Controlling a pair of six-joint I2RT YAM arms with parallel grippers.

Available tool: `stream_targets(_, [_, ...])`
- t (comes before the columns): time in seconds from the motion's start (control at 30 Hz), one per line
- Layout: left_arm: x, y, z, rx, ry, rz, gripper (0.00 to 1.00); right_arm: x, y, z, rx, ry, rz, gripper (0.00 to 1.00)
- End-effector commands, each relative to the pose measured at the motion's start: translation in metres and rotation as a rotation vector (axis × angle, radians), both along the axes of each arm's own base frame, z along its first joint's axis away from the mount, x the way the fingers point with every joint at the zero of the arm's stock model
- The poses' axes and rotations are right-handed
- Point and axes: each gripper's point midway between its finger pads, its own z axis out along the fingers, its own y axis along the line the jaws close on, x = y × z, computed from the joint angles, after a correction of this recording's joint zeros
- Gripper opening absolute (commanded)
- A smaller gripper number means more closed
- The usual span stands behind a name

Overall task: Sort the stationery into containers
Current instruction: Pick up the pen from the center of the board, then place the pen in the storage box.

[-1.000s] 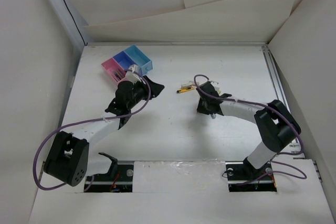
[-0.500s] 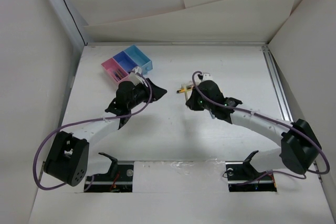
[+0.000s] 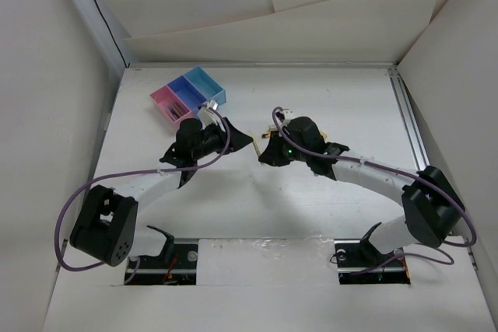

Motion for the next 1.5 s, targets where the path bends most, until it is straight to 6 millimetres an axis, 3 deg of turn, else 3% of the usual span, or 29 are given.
stream_targets(0.0, [0.016, 0.001, 0.021, 0.016, -0.075, 0.034, 0.44, 0.007, 0.021, 0.041, 0.106, -0.098, 0.063, 0.00])
stream_targets(0.3, [0.025, -0.012, 0.015, -0.017, -0.050, -0.002, 0.39, 0.004, 0.028, 0.053, 0.140, -0.105, 0.103, 0.00])
stream_targets(0.47, [0.026, -0.015, 0.008, -0.030, -0.024, -0.015, 0.14, 0.008, 0.033, 0.058, 0.151, -0.105, 0.099, 0.00])
stream_targets(0.57, [0.029, -0.014, 0.008, -0.038, -0.010, 0.012, 0.10, 0.008, 0.034, 0.060, 0.160, -0.109, 0.108, 0.00])
stream_targets(0.73, [0.041, -0.009, 0.018, -0.044, -0.013, 0.085, 0.05, 0.005, 0.029, 0.066, 0.170, -0.131, 0.097, 0.38])
stream_targets(0.8, [0.050, -0.008, 0.024, -0.050, -0.022, 0.113, 0.03, 0.007, 0.023, 0.073, 0.180, -0.153, 0.079, 0.44])
stream_targets(0.9, [0.068, 0.001, 0.029, -0.047, -0.018, 0.175, 0.01, 0.004, 0.013, 0.086, 0.204, -0.176, 0.055, 0.60])
stream_targets(0.97, [0.087, 0.021, 0.037, -0.036, -0.034, 0.249, 0.01, -0.002, 0.005, 0.094, 0.226, -0.195, 0.038, 0.68])
stream_targets(1.0, [0.097, 0.037, 0.031, 0.000, -0.005, 0.334, 0.01, -0.001, 0.001, 0.095, 0.228, -0.200, 0.029, 0.70])
stream_targets(1.03, [0.105, 0.049, 0.037, 0.023, -0.027, 0.378, 0.01, -0.002, -0.001, 0.098, 0.240, -0.209, 0.016, 0.70])
stream_targets(1.07, [0.119, 0.071, 0.052, 0.020, -0.051, 0.455, 0.01, -0.003, -0.007, 0.101, 0.247, -0.228, -0.002, 0.71])
stream_targets(1.13, [0.136, 0.105, 0.054, 0.059, -0.037, 0.598, 0.02, 0.002, -0.014, 0.103, 0.253, -0.229, -0.065, 0.71])
stream_targets(1.17, [0.147, 0.130, 0.065, 0.058, -0.054, 0.673, 0.05, 0.006, -0.021, 0.101, 0.245, -0.235, -0.095, 0.71])
stream_targets(1.2, [0.154, 0.148, 0.058, 0.086, -0.028, 0.738, 0.06, 0.012, -0.029, 0.095, 0.234, -0.225, -0.141, 0.71])
stream_targets(1.23, [0.160, 0.163, 0.068, 0.081, -0.048, 0.784, 0.06, 0.011, -0.030, 0.100, 0.244, -0.236, -0.141, 0.71])
stream_targets(1.27, [0.165, 0.176, 0.056, 0.112, -0.004, 0.821, 0.06, 0.015, -0.036, 0.095, 0.243, -0.219, -0.167, 0.71])
stream_targets(1.33, [0.181, 0.216, 0.065, 0.124, -0.006, 0.910, 0.06, 0.019, -0.043, 0.094, 0.256, -0.204, -0.199, 0.71])
stream_targets(1.37, [0.185, 0.229, 0.047, 0.154, 0.053, 0.932, 0.06, 0.021, -0.047, 0.098, 0.262, -0.213, -0.208, 0.71])
stream_targets(1.4, [0.193, 0.252, 0.053, 0.151, 0.052, 0.980, 0.06, 0.025, -0.051, 0.099, 0.268, -0.207, -0.230, 0.71])
stream_targets(1.47, [0.199, 0.269, 0.045, 0.205, 0.071, 1.002, 0.06, 0.025, -0.055, 0.092, 0.257, -0.190, -0.231, 0.71])
